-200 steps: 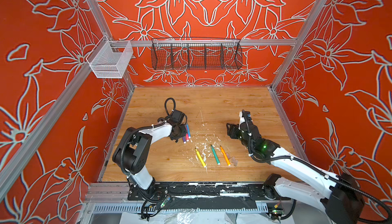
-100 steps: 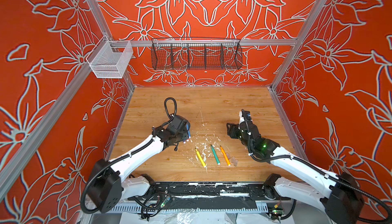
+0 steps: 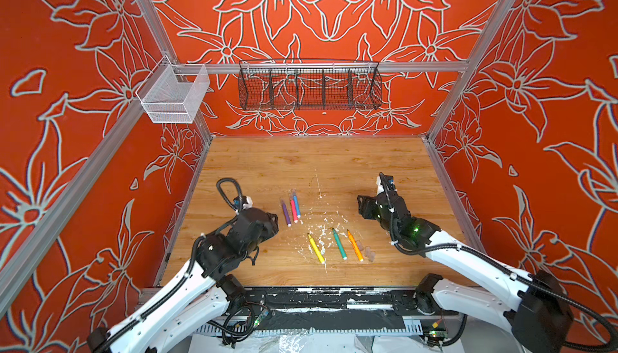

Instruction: Insert the pens into the pen caps

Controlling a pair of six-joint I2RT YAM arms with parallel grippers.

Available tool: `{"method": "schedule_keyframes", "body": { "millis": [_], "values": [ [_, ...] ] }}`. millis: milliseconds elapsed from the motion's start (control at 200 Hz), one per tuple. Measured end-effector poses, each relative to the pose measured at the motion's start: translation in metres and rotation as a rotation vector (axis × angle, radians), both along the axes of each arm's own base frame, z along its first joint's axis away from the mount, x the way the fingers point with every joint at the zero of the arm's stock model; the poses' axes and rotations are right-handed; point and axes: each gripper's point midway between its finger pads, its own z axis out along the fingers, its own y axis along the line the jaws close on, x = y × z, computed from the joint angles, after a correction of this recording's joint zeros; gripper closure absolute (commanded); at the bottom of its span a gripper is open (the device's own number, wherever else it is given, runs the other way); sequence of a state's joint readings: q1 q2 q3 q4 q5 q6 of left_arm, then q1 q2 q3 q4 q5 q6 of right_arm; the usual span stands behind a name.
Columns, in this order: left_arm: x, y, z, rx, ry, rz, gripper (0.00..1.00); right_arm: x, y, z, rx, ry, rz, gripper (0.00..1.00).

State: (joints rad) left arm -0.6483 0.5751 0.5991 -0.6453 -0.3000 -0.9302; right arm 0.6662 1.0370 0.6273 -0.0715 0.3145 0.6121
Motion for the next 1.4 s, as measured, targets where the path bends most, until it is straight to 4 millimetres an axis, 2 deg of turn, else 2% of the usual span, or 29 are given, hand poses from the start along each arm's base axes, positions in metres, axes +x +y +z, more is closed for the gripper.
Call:
{"method": "schedule_keyframes", "body": {
  "millis": [45, 90, 280, 345, 445, 540, 671, 826, 1106, 1396],
  "values": [
    [-0.004, 0.001, -0.01, -0.01, -0.02, -0.017, 0.35, 0.0, 0.0, 0.0, 0.001, -0.001, 0.0, 0.35],
    [-0.009, 0.004, -0.017, -0.011, -0.025, -0.022, 0.4, -0.001, -0.001, 0.002, 0.002, -0.003, -0.001, 0.35],
    [-0.012, 0.004, -0.008, -0.019, 0.026, 0.0, 0.57, 0.0, -0.004, 0.007, 0.005, -0.021, -0.016, 0.35],
    [-0.011, -0.003, -0.015, -0.003, 0.096, -0.001, 0.59, -0.001, -0.004, 0.007, 0.004, -0.02, -0.017, 0.35],
    [-0.017, -0.026, -0.04, 0.065, 0.224, -0.043, 0.61, 0.0, -0.005, 0.006, -0.001, -0.019, -0.023, 0.36],
    [-0.03, -0.051, -0.063, 0.15, 0.322, -0.095, 0.62, 0.0, -0.006, 0.004, -0.007, -0.015, -0.025, 0.36],
    [-0.044, -0.087, -0.069, 0.24, 0.357, -0.143, 0.62, 0.0, -0.006, 0.003, -0.009, -0.012, -0.026, 0.36],
    [-0.049, -0.124, -0.07, 0.267, 0.355, -0.154, 0.6, 0.0, -0.006, 0.002, -0.013, -0.007, -0.026, 0.36],
    [-0.049, -0.15, -0.102, 0.326, 0.394, -0.147, 0.59, 0.0, -0.008, 0.0, -0.015, 0.0, -0.033, 0.36],
    [-0.046, -0.157, -0.107, 0.293, 0.391, -0.129, 0.55, 0.0, -0.009, -0.001, -0.015, 0.006, -0.036, 0.36]
  ]
}}
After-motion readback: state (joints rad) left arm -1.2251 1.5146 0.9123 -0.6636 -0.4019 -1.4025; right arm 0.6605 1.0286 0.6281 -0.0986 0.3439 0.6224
